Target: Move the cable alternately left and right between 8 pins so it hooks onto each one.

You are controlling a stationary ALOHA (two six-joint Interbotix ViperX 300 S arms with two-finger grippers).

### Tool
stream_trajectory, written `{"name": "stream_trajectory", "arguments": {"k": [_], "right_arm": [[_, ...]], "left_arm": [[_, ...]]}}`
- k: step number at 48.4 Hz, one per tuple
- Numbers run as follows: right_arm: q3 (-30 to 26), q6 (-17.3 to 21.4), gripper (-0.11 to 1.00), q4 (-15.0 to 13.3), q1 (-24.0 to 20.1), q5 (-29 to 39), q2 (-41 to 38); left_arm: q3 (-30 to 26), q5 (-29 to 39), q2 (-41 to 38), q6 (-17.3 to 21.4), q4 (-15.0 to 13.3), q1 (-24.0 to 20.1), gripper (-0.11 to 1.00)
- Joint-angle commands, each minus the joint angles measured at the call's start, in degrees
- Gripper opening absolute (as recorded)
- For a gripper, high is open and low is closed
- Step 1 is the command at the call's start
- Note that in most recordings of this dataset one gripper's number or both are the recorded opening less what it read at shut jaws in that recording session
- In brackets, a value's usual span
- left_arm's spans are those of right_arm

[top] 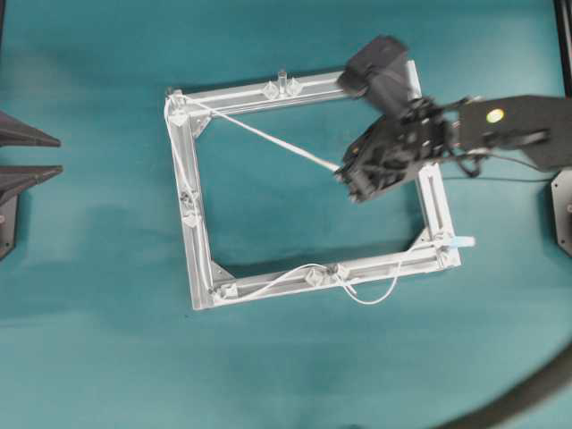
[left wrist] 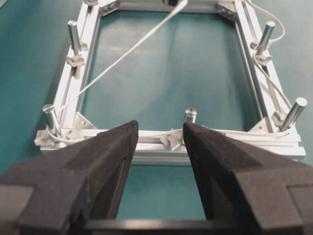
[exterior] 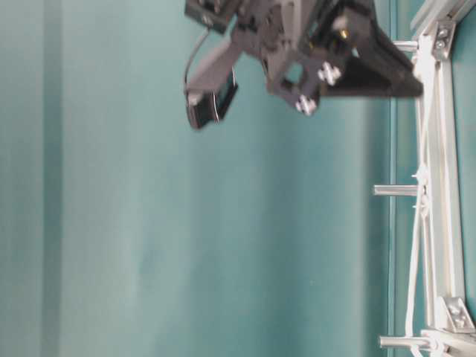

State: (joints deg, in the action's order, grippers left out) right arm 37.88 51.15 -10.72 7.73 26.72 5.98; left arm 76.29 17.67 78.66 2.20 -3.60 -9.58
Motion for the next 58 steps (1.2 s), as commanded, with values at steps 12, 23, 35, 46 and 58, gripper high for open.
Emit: {"name": "stream_trajectory", "arguments": {"k": [12,23,35,46,58], "right_arm": [[2.81,-0.53,0.13,-2.46,6.50,-0.44,5.80],[2.90,-0.26,0.13,-8.09,10.72,0.79,6.33],[5.01,-0.70,0.13,-11.07,12.92,1.32,8.88],[7.29,-0.26,0.13,-11.60,12.92,3.69,13.62],[12.22,-1.23,0.13,-11.95,17.14,3.78,17.75]], "left_arm": [[-0.62,-0.26,-0.53,0.35,0.00,0.00,0.55],[-0.62,-0.18,-0.53,0.26,0.00,0.00,0.55],[-0.62,-0.18,-0.53,0.35,0.00,0.00,0.55],[-0.62,-0.18,-0.44,0.26,0.00,0.00,0.55],[-0.62,-0.18,-0.53,0.35,0.00,0.00,0.55]]}}
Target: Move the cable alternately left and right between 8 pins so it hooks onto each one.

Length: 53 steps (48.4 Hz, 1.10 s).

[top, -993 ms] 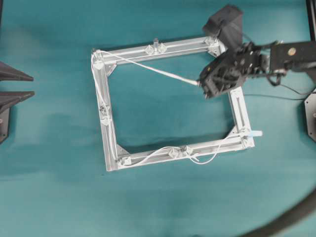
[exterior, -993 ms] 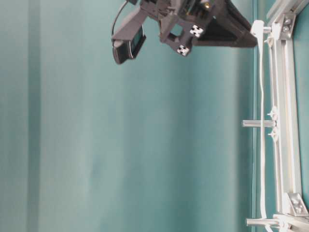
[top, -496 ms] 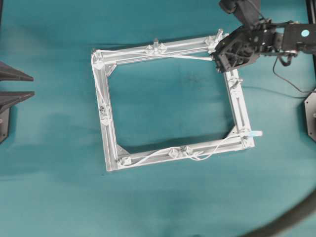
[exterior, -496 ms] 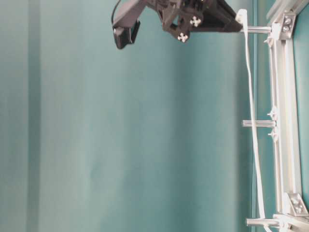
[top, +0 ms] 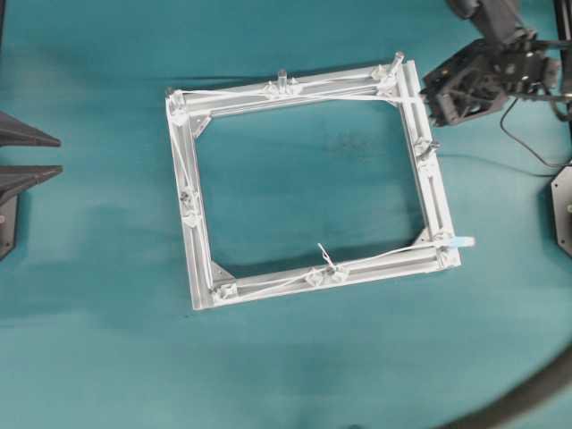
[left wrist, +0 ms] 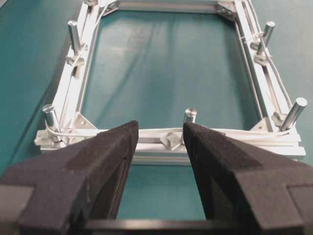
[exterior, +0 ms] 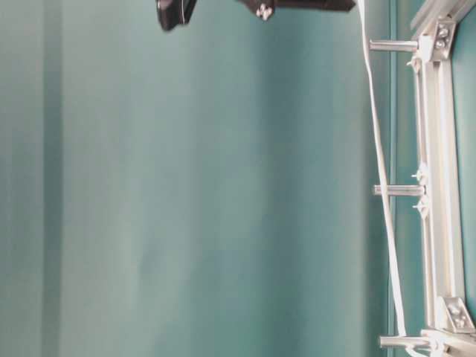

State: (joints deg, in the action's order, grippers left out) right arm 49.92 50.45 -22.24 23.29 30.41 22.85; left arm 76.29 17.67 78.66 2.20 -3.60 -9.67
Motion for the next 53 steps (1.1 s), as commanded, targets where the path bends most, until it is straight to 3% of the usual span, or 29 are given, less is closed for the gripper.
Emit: {"name": "stream_trajectory", "arguments": {"k": [1,10,22,34,43,53], "right_arm": [[0.26,-0.79,0.13,-0.70,2.02,0.09,0.70],[-2.02,-3.52,0.13,-3.78,4.22,0.00,-2.29],[-7.91,-5.54,0.13,-11.25,6.86,-1.14,-7.29],[-8.00,-5.63,0.13,-12.39,8.61,-6.33,-7.91],[-3.25,-5.19,0.13,-12.48,12.57,-16.26,-8.61],[1.67,-6.42,0.13,-13.01,16.70,-31.90,-10.28]], "left_arm": [[-0.62,-0.18,-0.53,0.26,0.00,0.09,0.55],[-0.62,-0.18,-0.53,0.35,0.00,0.09,0.55],[-0.62,-0.18,-0.53,0.26,0.00,0.18,0.55],[-0.62,-0.26,-0.53,0.26,0.00,0.09,0.55],[-0.62,-0.18,-0.44,0.26,0.00,0.09,0.55],[-0.62,-0.18,-0.44,0.26,0.00,0.09,0.55]]}}
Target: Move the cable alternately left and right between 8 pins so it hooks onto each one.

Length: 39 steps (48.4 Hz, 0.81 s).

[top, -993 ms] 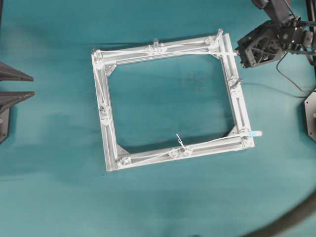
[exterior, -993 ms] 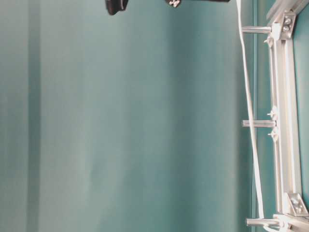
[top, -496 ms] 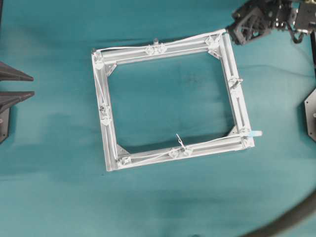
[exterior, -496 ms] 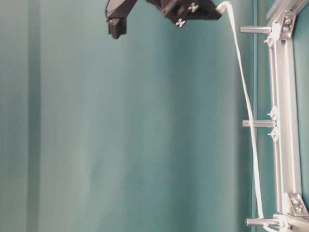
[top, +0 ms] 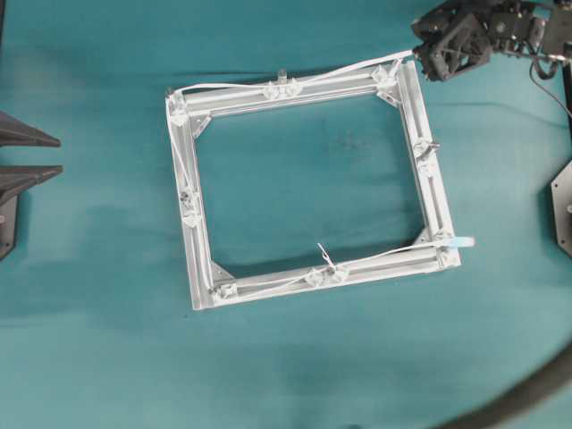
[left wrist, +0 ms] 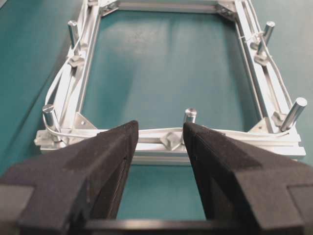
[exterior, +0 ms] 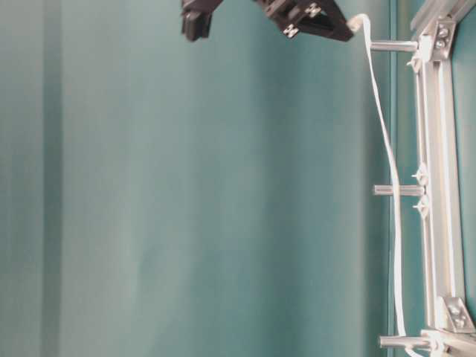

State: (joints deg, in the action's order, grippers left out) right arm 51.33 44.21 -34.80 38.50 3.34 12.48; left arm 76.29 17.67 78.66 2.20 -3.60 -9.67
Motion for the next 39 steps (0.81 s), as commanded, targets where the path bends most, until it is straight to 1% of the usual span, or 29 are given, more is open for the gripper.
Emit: {"name": "stream_trajectory", "arguments": {"k": [1,7,10,15,19,27,34,39], "right_arm": [[0.44,-0.26,0.13,-0.53,1.93,-5.89,-0.09],[-0.09,-0.88,0.13,-1.41,4.13,-10.11,-0.79],[-0.88,-1.41,0.13,-2.37,4.75,-11.43,-1.67],[-2.20,-1.76,0.13,-3.78,5.01,-12.22,-3.69],[-2.72,-1.85,0.13,-4.31,5.01,-12.22,-5.63],[-2.20,-1.85,0.13,-4.31,5.10,-12.13,-7.73],[0.18,-1.32,0.13,-4.31,5.01,-10.99,-7.47],[2.46,-0.79,0.13,-3.69,4.75,-10.46,-5.71]], "left_arm": [[-0.62,-0.26,-0.53,0.35,0.00,0.09,0.55],[-0.62,-0.18,-0.44,0.26,0.00,0.09,0.55],[-0.62,-0.18,-0.53,0.35,0.00,0.09,0.55],[-0.62,-0.18,-0.44,0.26,0.00,0.09,0.55],[-0.62,-0.18,-0.53,0.26,0.00,0.09,0.55],[-0.62,-0.18,-0.44,0.26,0.00,0.09,0.55],[-0.62,-0.18,-0.53,0.26,0.00,0.09,0.55],[-0.62,-0.18,-0.53,0.26,0.00,0.09,0.55]]}}
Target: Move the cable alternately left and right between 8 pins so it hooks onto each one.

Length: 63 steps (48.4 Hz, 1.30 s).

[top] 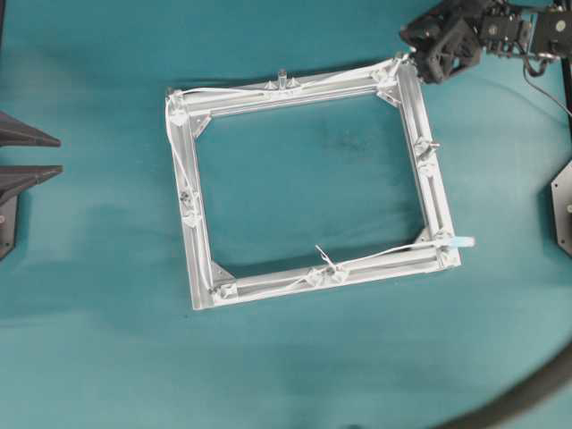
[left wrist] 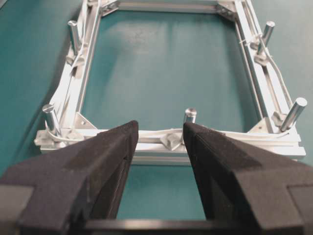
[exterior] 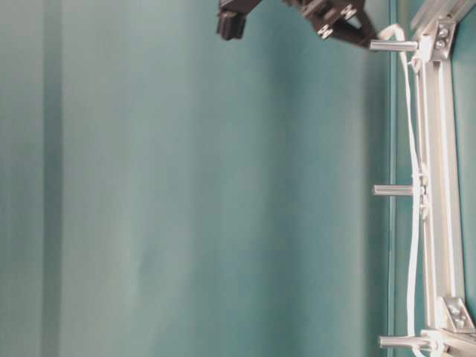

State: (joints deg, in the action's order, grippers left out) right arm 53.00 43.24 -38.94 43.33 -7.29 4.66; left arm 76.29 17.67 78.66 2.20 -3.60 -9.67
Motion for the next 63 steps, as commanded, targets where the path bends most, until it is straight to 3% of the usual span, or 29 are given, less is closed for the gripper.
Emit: {"name": "stream_trajectory", "arguments": {"k": [1,7,15,22,27,31,47,63], "right_arm": [[1.23,0.26,0.13,0.62,-0.18,0.18,2.72],[4.04,2.72,0.13,1.93,-1.23,0.35,6.77],[6.33,10.11,0.13,2.37,-3.25,0.35,10.28],[7.29,22.24,0.13,5.62,-3.52,0.44,10.46],[8.17,31.20,0.13,5.62,-3.78,-0.09,10.72],[8.53,35.24,0.13,5.62,-4.57,-0.18,11.07],[9.23,43.86,0.10,5.62,-9.76,0.18,11.16],[10.28,43.95,0.09,4.13,-12.13,-0.18,11.43]], "left_arm": [[-0.62,-0.18,-0.53,0.35,0.00,0.09,0.55],[-0.62,-0.18,-0.53,0.26,0.00,0.09,0.55],[-0.62,-0.18,-0.44,0.26,0.00,0.09,0.55],[-0.62,-0.26,-0.53,0.26,0.00,0.09,0.55],[-0.62,-0.18,-0.53,0.35,0.00,0.09,0.55],[-0.62,-0.18,-0.53,0.26,0.00,0.09,0.55],[-0.62,-0.18,-0.53,0.26,0.00,0.09,0.55],[-0.62,-0.18,-0.53,0.26,0.00,0.09,0.55]]}}
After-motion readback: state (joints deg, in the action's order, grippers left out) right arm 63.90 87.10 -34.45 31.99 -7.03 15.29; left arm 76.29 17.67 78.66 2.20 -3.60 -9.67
